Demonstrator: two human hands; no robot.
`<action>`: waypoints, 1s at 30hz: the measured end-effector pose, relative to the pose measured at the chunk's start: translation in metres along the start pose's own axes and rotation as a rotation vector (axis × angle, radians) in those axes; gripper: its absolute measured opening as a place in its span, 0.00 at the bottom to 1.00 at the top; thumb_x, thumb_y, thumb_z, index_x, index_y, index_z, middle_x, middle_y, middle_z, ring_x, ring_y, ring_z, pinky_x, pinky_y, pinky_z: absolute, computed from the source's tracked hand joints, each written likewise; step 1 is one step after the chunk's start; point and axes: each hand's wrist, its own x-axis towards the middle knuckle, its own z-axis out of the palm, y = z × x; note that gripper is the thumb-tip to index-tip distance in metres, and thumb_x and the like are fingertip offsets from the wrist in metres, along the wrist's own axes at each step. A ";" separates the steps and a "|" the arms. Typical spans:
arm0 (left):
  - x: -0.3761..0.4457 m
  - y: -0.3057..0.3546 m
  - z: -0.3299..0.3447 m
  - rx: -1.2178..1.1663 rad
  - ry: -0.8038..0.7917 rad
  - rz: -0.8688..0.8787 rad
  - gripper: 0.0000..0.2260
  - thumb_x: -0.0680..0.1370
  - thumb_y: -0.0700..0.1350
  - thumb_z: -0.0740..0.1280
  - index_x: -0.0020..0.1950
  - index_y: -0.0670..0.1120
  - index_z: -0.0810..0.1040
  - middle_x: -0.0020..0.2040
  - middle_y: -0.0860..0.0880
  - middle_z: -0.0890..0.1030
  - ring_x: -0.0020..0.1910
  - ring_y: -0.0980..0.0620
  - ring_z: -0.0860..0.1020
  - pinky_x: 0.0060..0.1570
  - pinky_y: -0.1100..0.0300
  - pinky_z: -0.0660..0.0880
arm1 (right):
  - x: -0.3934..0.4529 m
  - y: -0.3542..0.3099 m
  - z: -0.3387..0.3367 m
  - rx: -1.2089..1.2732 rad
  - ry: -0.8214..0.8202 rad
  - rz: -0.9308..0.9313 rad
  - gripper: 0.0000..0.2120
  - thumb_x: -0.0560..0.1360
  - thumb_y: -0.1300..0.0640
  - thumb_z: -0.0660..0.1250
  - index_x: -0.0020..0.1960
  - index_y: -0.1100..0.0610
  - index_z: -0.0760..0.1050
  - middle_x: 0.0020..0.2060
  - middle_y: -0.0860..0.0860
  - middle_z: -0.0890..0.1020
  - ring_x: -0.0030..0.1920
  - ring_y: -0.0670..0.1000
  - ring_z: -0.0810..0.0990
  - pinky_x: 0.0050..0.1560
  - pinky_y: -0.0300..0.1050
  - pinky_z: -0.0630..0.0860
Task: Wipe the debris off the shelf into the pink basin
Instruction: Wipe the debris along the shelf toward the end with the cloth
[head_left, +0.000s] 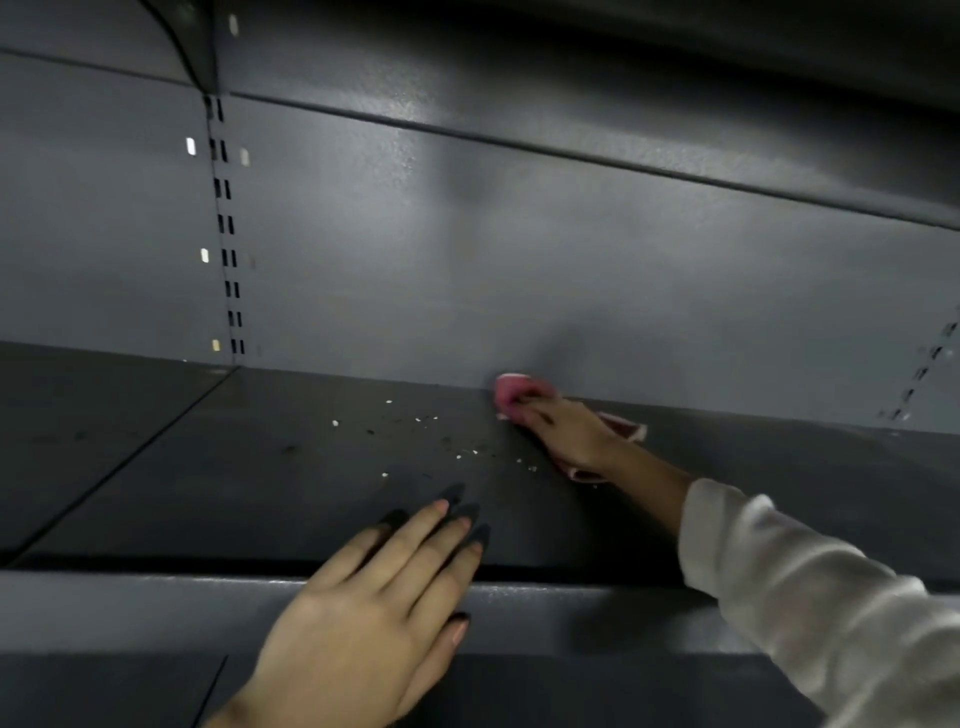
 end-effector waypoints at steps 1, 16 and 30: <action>0.000 -0.001 -0.002 -0.012 -0.007 0.002 0.19 0.74 0.53 0.57 0.54 0.48 0.84 0.56 0.51 0.84 0.58 0.51 0.80 0.55 0.57 0.70 | -0.001 -0.017 0.007 0.009 0.017 -0.024 0.16 0.80 0.56 0.55 0.64 0.58 0.74 0.65 0.57 0.75 0.66 0.56 0.73 0.63 0.40 0.60; -0.023 -0.052 -0.027 -0.055 -0.060 0.039 0.20 0.73 0.51 0.57 0.57 0.45 0.82 0.59 0.47 0.83 0.61 0.49 0.79 0.53 0.54 0.79 | -0.124 0.053 -0.067 0.077 0.180 0.523 0.18 0.81 0.58 0.51 0.66 0.66 0.68 0.66 0.64 0.72 0.64 0.67 0.72 0.66 0.57 0.66; -0.059 -0.096 -0.039 -0.037 -0.025 -0.042 0.20 0.73 0.51 0.57 0.50 0.42 0.85 0.53 0.45 0.85 0.57 0.46 0.81 0.50 0.52 0.79 | -0.034 -0.138 0.049 -0.148 0.037 0.283 0.19 0.78 0.65 0.49 0.67 0.60 0.68 0.67 0.60 0.72 0.67 0.59 0.70 0.67 0.48 0.64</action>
